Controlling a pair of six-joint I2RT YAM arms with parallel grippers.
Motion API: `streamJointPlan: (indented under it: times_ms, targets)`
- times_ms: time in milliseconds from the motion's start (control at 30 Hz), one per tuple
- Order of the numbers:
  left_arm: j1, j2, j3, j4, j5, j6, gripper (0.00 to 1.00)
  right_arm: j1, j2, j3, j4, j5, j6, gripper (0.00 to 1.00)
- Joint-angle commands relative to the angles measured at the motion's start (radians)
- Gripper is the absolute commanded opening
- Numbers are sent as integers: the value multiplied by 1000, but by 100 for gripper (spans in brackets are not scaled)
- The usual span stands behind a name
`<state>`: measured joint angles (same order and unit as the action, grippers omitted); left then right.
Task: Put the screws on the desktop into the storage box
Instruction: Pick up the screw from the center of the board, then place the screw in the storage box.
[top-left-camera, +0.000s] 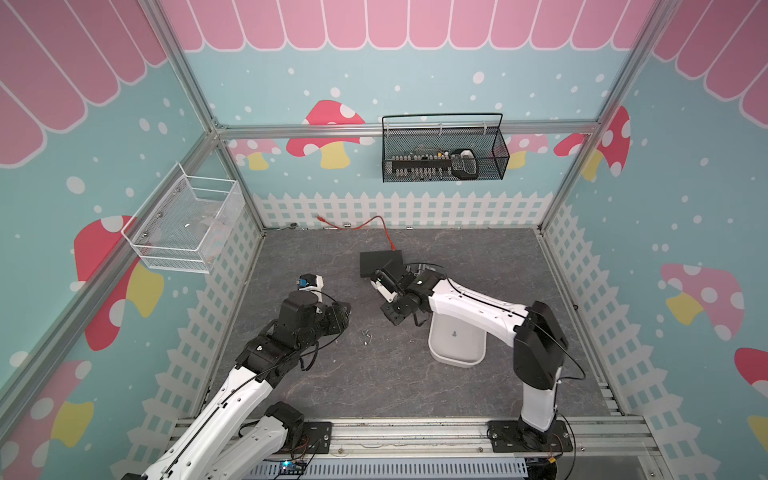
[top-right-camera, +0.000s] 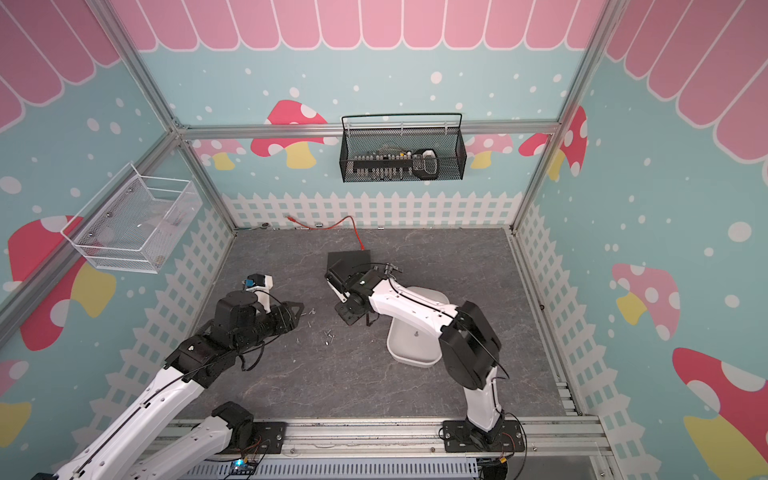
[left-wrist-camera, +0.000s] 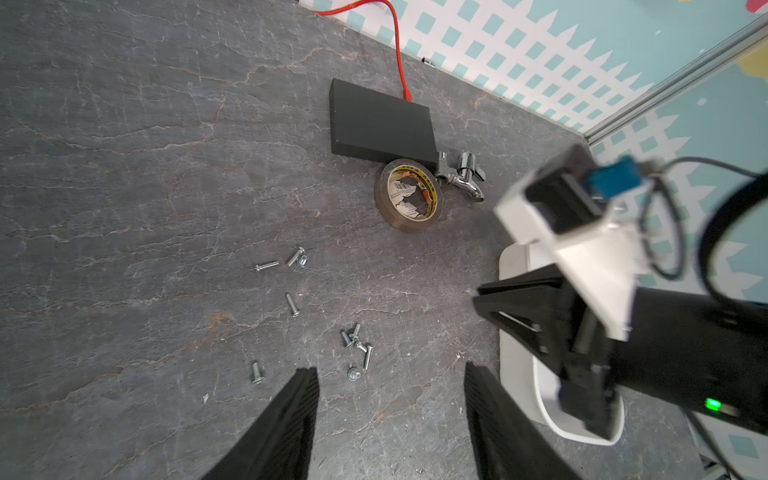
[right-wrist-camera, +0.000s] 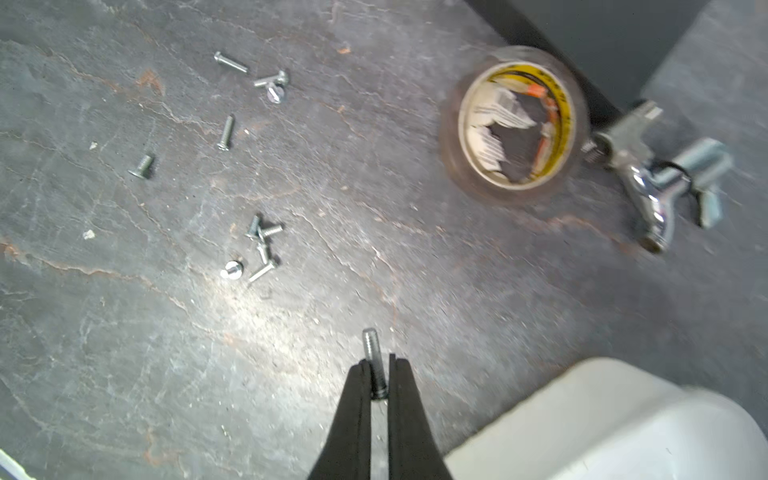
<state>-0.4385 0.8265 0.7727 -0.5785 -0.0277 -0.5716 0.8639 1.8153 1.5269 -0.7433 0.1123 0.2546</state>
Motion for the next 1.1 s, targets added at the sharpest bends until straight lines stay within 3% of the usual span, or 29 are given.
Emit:
streamJointPlan:
  times_ms: [0, 167, 333, 400, 433, 500, 767, 1067]
  targets:
    - [6, 65, -1, -14, -25, -11, 61, -79, -161, -155, 47, 29, 51, 0]
    - [12, 236, 27, -41, -25, -12, 60, -223, -382, -402, 127, -29, 83, 0]
    - [12, 377, 41, -50, -25, -22, 59, -287, -420, -531, 154, -27, 90, 2]
    - [13, 412, 37, -47, -37, -42, 60, -294, -427, -562, 178, -22, 99, 40]
    - [13, 430, 29, -38, -35, -47, 60, -296, -430, -570, 185, -19, 105, 49]
    - [14, 483, 31, -40, -28, -50, 58, -299, -439, -578, 201, -23, 103, 56]
    - [68, 566, -32, 24, 11, -132, 55, -299, -481, -597, 229, -36, 94, 57]
    - [80, 591, -46, 2, -25, -170, 50, -299, -515, -598, 232, -46, 87, 57]
